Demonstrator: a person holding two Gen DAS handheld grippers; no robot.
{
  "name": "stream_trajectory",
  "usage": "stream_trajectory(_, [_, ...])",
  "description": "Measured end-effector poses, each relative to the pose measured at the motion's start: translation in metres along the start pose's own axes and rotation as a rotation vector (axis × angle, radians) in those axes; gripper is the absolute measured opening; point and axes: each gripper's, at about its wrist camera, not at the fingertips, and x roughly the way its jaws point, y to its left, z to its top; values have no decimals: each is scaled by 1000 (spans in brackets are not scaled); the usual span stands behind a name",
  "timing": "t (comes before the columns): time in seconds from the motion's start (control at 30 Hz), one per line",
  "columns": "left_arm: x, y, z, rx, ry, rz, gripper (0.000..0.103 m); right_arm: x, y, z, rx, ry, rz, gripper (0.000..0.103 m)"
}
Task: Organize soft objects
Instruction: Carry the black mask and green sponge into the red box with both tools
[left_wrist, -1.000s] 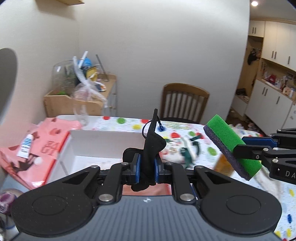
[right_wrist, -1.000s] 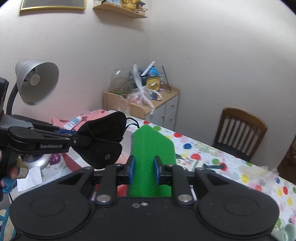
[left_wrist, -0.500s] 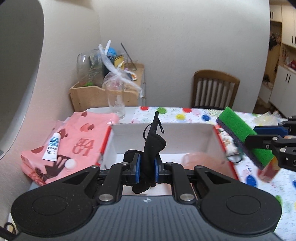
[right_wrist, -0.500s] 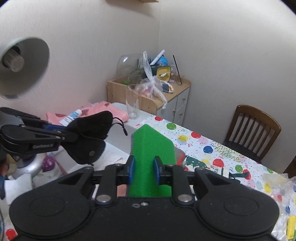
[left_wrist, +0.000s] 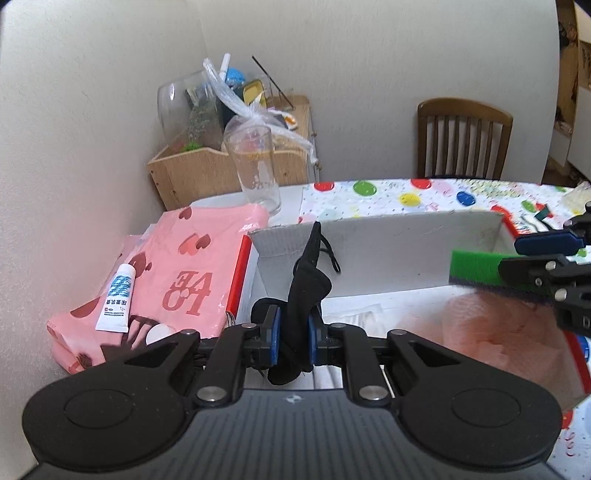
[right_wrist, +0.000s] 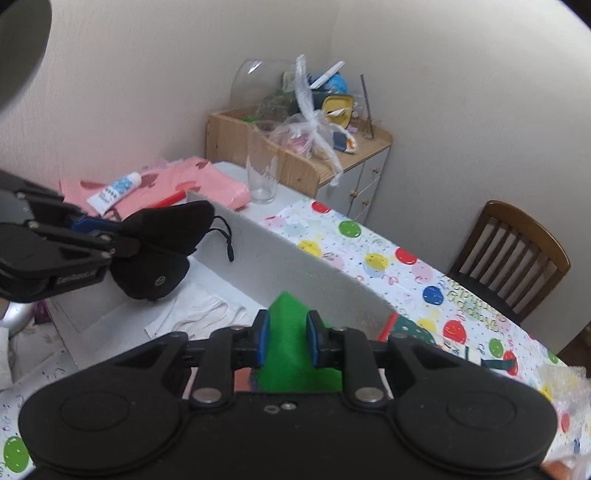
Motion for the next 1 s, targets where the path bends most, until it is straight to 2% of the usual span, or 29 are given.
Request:
stream_trajectory(0.23, [32,-2,0,15,64,7,15,22,13,-3,-19,47,13,19])
stream_trajectory(0.43, [49,-6,-2,0,128,-27,15,25,23,-10,-17,67,40,27])
stream_trajectory(0.57, [59,-7,-6,-24,177,-50,15,19,22,-10,6,67,59,30])
stream_trajectory(0.8, [62,-8,-12,-57,216,-91,16,-2,13,-11,91,42,119,48])
stream_trajectory(1.0, [55,-10,-18,-61,223,-112,22,-19,7,-17,124,26,110,49])
